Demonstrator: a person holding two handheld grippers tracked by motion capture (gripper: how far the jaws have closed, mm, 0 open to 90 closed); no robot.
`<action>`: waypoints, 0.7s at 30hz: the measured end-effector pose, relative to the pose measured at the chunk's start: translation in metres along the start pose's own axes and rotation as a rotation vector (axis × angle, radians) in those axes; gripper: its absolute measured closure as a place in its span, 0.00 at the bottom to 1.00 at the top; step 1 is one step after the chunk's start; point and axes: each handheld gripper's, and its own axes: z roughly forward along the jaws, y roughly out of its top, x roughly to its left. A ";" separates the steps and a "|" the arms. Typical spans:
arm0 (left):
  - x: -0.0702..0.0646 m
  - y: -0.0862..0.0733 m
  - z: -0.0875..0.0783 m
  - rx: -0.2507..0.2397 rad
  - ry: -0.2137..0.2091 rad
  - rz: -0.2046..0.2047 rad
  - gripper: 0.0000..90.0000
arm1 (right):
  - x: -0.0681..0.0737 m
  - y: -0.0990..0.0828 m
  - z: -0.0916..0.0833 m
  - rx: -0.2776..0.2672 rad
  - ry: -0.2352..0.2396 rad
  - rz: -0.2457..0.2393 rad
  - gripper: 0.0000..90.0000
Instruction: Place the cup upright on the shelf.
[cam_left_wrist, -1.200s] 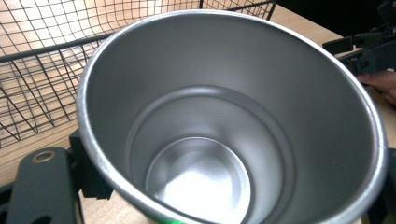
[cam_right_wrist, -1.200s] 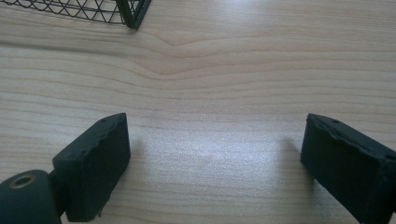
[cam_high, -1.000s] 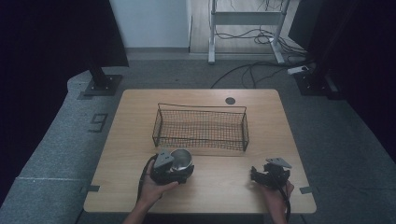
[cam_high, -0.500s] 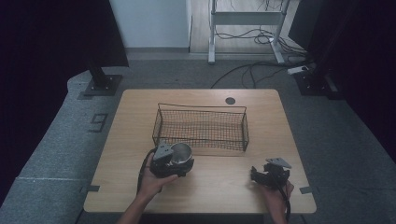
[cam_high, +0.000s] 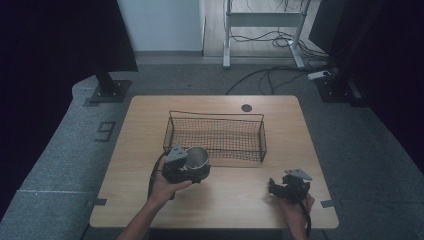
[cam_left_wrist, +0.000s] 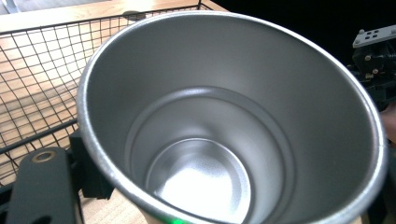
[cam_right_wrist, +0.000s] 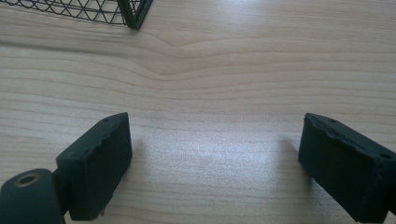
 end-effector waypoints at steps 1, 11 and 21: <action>0.000 0.001 0.000 0.001 -0.002 -0.002 0.20 | 0.000 0.000 0.000 0.001 0.001 0.002 0.11; 0.006 0.011 0.006 0.000 0.014 -0.002 0.20 | 0.000 0.000 0.000 0.000 0.000 0.000 0.11; 0.012 0.019 0.012 -0.003 0.036 -0.007 0.20 | 0.000 0.000 0.000 0.000 0.000 0.000 0.11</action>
